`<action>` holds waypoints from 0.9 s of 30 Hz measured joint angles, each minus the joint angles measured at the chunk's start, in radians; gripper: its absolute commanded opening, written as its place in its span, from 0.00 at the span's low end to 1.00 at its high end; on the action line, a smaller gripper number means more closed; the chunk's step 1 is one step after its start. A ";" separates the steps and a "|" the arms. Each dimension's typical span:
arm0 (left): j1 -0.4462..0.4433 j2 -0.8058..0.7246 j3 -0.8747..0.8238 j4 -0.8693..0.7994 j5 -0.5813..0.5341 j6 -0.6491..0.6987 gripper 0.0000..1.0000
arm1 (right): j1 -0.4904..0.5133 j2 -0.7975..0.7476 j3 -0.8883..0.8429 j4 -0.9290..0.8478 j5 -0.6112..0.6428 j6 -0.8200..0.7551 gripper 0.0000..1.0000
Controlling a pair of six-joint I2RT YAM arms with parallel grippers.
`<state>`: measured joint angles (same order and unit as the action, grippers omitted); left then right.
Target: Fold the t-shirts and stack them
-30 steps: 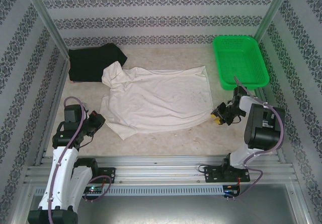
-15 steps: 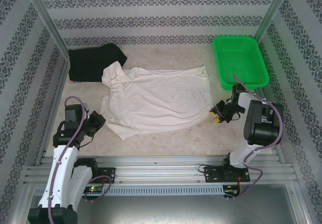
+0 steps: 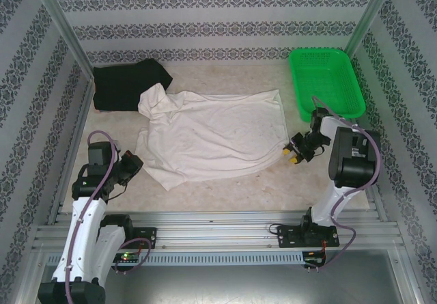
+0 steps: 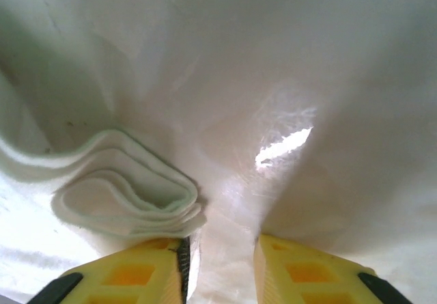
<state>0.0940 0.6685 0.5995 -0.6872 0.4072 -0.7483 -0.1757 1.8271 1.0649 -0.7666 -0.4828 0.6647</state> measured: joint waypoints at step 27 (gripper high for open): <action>0.000 0.085 0.184 0.004 -0.034 -0.014 0.00 | 0.005 -0.172 0.138 -0.021 -0.006 0.012 0.00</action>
<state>0.0940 0.7532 0.7834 -0.6834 0.3733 -0.7628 -0.1703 1.6547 1.2034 -0.7879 -0.4892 0.6769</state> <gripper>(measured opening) 0.050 0.065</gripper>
